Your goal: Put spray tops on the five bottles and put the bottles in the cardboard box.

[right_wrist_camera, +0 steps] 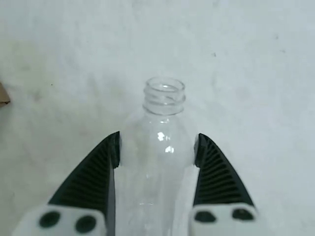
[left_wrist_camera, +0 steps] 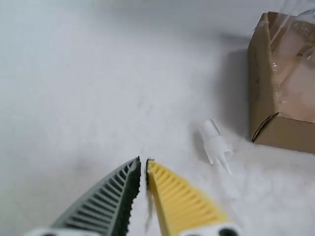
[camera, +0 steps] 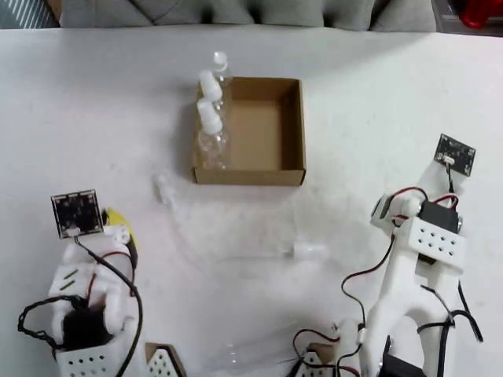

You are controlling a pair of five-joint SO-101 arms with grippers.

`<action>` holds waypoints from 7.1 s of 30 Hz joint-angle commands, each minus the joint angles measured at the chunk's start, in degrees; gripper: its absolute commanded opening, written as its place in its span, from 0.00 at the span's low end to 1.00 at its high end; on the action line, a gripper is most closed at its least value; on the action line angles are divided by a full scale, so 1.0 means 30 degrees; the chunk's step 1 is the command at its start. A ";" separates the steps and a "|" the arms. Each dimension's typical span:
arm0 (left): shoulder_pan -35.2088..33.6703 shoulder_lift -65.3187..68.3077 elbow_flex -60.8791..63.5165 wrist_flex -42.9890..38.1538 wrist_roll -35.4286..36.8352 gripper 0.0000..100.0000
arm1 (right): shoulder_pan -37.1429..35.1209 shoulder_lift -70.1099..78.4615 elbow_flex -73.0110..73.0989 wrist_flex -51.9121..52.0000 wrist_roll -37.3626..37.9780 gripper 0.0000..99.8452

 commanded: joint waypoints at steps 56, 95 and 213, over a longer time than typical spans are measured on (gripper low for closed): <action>0.3590 3.5560 -2.0366 -0.1963 0.9612 0.20 | 0.0015 -0.0630 0.0996 -0.1714 -0.0908 0.02; 0.3736 3.7934 -2.1509 -0.2549 0.9934 0.02 | 0.0044 -0.0601 0.1201 -0.1714 -0.0908 0.02; 1.2703 0.8864 -1.5473 -0.8440 0.0469 0.02 | -2.1114 -2.3165 1.6996 -1.5516 0.6242 0.02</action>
